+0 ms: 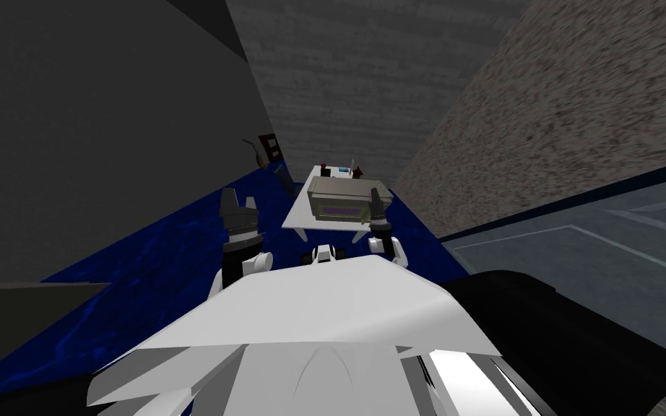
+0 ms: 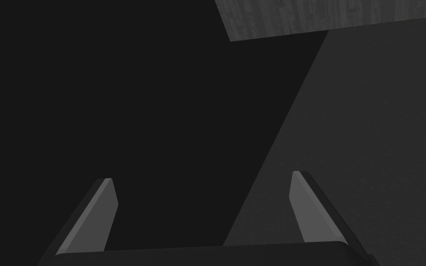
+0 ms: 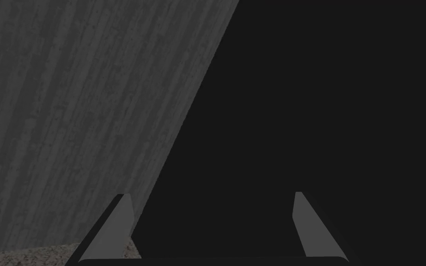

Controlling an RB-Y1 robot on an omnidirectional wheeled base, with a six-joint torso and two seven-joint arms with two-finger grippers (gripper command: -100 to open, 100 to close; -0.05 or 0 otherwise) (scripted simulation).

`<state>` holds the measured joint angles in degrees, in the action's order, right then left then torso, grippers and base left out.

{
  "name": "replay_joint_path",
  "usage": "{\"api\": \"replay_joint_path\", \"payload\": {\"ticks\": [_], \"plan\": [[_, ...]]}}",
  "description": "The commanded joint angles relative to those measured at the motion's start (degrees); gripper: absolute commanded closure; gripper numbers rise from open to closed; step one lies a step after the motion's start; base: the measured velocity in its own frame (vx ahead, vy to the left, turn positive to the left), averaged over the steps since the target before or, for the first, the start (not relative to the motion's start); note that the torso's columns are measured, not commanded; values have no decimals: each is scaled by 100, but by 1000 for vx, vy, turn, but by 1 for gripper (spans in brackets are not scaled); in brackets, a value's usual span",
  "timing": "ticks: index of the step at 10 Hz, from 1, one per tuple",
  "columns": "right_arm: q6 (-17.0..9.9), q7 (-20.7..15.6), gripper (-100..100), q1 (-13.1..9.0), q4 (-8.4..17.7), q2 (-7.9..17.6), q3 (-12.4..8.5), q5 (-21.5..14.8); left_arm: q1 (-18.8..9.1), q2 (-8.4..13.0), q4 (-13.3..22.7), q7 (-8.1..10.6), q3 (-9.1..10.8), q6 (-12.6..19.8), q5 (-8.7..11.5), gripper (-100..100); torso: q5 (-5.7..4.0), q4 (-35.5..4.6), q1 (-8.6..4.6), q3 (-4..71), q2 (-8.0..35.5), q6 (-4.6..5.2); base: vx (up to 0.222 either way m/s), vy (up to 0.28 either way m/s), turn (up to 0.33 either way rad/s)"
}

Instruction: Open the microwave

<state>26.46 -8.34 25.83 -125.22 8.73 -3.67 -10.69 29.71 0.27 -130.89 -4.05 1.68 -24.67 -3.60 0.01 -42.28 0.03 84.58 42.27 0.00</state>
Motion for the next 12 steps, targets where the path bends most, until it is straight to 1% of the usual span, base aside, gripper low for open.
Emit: {"api": "replay_joint_path", "payload": {"ticks": [1, 2, 3, 12], "plan": [[-149, -415, -100, -87, 170, 63, -84, -461, 0, 0, 0, 0, 0, 0, 0, 0, 0, 0, -1, 0, 1, 0, 12, 39, -89], [-197, -573, -100, -126, 248, 69, -113, -632, 0, 0, 0, 0, 0, 0, 0, 0, -1, 0, -3, 0, 1, 0, 12, 40, -85], [-197, -573, -100, -126, 248, 69, -113, -693, 0, 0, 0, 0, 0, 0, 0, 0, -1, 0, -3, 0, 1, 0, 6, 27, -18], [-598, -1848, -100, -448, 916, 15, -348, -2253, 0, 0, 0, 0, 0, 0, 0, 0, -2, 0, -6, 0, 0, -1, 7, 33, -73]]}}
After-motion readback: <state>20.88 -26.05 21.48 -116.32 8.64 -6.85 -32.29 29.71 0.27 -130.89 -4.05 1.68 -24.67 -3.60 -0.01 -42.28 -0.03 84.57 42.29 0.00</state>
